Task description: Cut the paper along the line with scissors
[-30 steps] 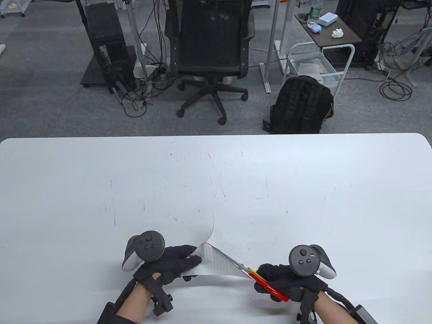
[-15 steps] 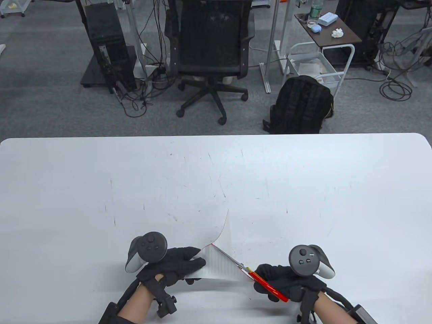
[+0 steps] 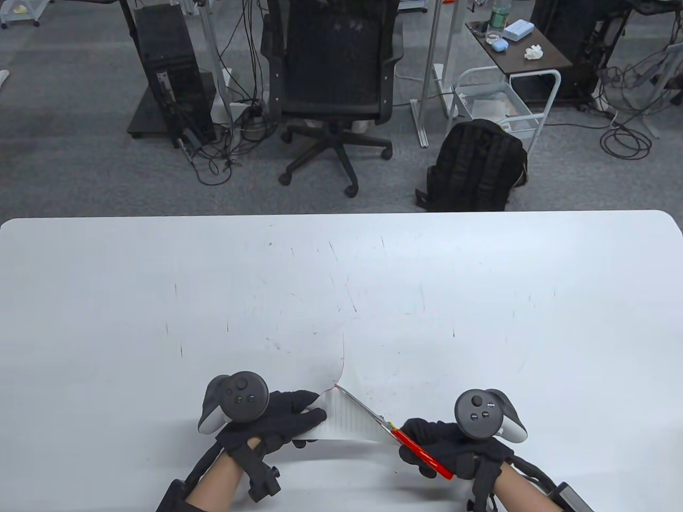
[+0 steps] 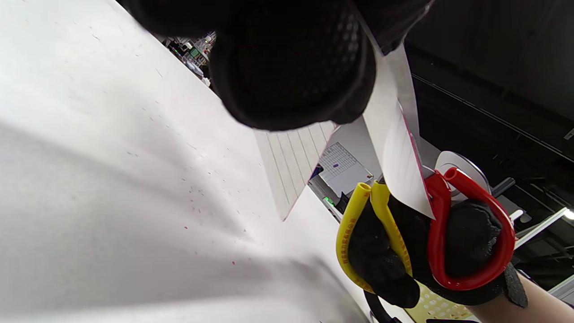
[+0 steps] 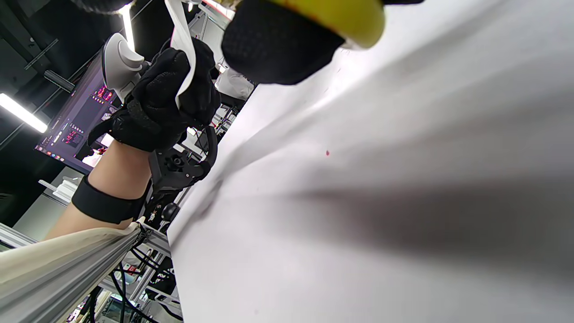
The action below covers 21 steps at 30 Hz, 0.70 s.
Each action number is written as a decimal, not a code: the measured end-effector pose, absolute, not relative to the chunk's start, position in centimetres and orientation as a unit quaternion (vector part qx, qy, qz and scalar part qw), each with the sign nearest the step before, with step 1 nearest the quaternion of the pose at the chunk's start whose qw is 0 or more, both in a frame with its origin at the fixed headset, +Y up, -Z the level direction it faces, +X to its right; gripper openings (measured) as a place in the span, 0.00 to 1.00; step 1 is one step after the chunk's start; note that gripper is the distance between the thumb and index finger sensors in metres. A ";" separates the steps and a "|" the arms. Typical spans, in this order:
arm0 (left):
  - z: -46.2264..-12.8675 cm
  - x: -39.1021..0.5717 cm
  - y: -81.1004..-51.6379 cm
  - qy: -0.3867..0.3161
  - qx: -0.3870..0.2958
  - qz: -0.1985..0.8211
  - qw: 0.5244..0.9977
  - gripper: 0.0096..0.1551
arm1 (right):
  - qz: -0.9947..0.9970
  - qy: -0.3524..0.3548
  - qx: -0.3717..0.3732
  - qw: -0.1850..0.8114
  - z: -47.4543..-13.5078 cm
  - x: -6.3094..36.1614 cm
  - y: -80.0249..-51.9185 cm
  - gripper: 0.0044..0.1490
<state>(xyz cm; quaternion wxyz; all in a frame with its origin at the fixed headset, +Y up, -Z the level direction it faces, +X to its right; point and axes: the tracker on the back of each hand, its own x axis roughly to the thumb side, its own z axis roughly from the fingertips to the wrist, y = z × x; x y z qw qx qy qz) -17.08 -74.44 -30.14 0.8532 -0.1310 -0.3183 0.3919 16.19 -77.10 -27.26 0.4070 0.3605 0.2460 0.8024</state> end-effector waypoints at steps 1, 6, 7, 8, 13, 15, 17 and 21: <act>-30.1 -17.0 -74.5 -0.320 -0.133 0.391 0.853 0.20 | 0.802 0.248 0.361 0.407 -27.3 16.2 -77.1 0.42; -30.1 -17.0 -74.6 -0.293 -0.134 0.385 0.865 0.21 | 0.803 0.245 0.362 0.406 -27.2 16.1 -77.0 0.42; -30.1 -17.0 -74.6 -0.292 -0.133 0.383 0.866 0.20 | 0.803 0.244 0.361 0.405 -27.2 16.1 -76.9 0.42; -30.1 -17.0 -74.5 -0.292 -0.134 0.380 0.868 0.20 | 0.804 0.244 0.360 0.405 -27.2 16.1 -76.9 0.42; -30.1 -17.0 -74.6 -0.292 -0.135 0.387 0.864 0.20 | 0.806 0.239 0.358 0.407 -27.2 16.0 -76.9 0.41; -30.1 -17.0 -74.6 -0.293 -0.137 0.390 0.862 0.20 | 0.807 0.234 0.357 0.408 -27.2 16.0 -76.9 0.41; -30.1 -17.0 -74.6 -0.292 -0.138 0.393 0.861 0.20 | 0.807 0.234 0.357 0.408 -27.2 16.0 -76.9 0.40; -30.1 -17.0 -74.5 -0.292 -0.136 0.389 0.863 0.20 | 0.809 0.230 0.354 0.409 -27.2 16.0 -76.9 0.39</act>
